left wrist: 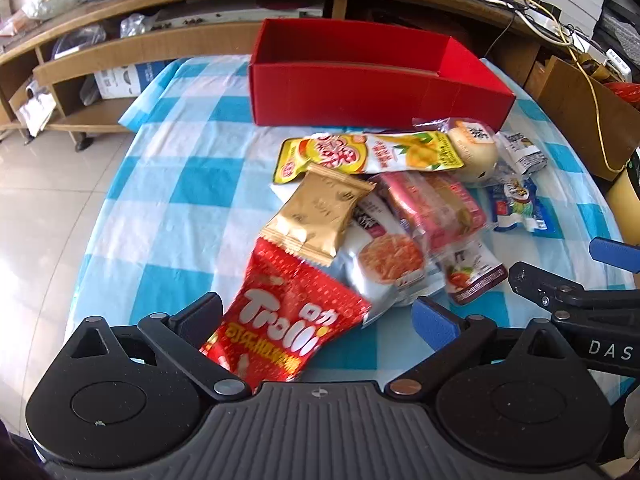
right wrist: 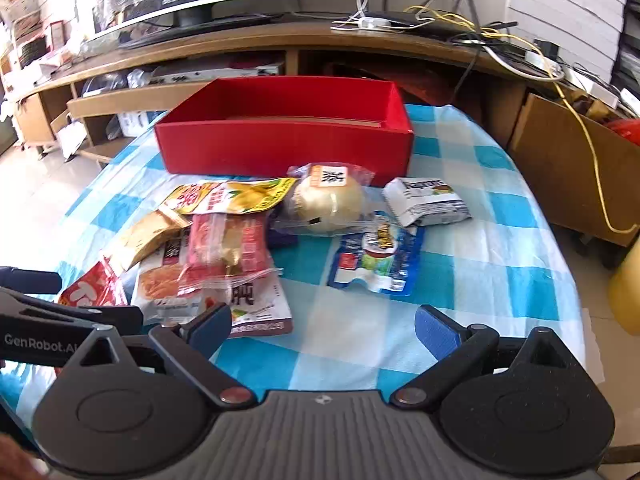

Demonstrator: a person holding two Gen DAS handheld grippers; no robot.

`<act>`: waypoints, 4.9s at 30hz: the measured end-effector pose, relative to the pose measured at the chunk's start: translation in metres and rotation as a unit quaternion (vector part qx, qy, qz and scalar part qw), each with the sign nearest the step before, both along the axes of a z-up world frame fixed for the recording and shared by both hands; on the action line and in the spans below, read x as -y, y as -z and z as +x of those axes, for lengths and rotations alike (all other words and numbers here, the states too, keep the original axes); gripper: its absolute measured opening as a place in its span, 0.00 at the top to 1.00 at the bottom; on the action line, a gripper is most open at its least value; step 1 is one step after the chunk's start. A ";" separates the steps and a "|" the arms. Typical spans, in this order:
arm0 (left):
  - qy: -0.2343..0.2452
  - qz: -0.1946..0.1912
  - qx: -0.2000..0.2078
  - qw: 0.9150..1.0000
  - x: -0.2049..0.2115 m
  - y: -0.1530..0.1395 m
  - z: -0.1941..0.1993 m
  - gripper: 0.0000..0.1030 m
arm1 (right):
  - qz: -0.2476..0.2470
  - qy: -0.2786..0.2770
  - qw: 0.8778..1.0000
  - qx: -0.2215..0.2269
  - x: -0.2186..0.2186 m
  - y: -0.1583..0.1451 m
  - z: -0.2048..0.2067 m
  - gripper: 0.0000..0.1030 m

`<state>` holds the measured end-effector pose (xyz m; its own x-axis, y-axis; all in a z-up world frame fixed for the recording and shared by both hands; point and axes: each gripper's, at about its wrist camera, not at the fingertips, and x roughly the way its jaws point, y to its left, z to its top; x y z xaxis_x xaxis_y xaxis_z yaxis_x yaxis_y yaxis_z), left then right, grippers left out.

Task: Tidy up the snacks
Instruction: 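Move both grippers toward the snack pile beside the red box, then grasp the red Trolli bag with the left gripper while the right gripper grasps the pink pastry, then carry both snacks over the red box and open both grippers to drop them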

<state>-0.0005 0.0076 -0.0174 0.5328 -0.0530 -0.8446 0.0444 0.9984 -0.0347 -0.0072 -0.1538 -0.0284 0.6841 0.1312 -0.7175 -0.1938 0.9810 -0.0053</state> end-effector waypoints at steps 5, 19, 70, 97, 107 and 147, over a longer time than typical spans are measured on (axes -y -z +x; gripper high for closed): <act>-0.006 0.005 -0.009 1.000 -0.010 0.003 -0.002 0.01 | 0.000 -0.024 1.000 -0.006 -0.011 0.002 0.002 0.00; -0.004 0.005 -0.025 1.000 -0.016 0.010 0.003 0.01 | 0.001 -0.045 0.999 -0.019 -0.021 0.007 0.009 0.00; 0.045 -0.068 -0.061 0.995 -0.027 0.012 0.010 0.42 | -0.032 -0.129 0.987 -0.088 -0.065 -0.005 0.099 0.11; 0.034 -0.009 -0.029 0.999 -0.011 -0.014 -0.004 0.45 | 0.037 -0.075 0.990 -0.114 0.002 -0.015 0.034 0.33; 0.041 -0.055 0.012 0.998 -0.001 -0.046 0.019 0.45 | 0.031 -0.050 0.994 -0.096 0.002 -0.040 0.039 0.34; -0.011 -0.026 0.008 1.000 0.018 -0.009 0.263 0.45 | 0.058 -0.020 0.995 -0.076 -0.009 -0.003 0.294 0.33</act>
<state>0.2630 -0.0107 -0.0079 0.5482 -0.0843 -0.8321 0.0234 0.9961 -0.0855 0.2866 -0.1443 -0.0250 0.5615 0.2445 -0.7905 -0.2223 0.9648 0.1406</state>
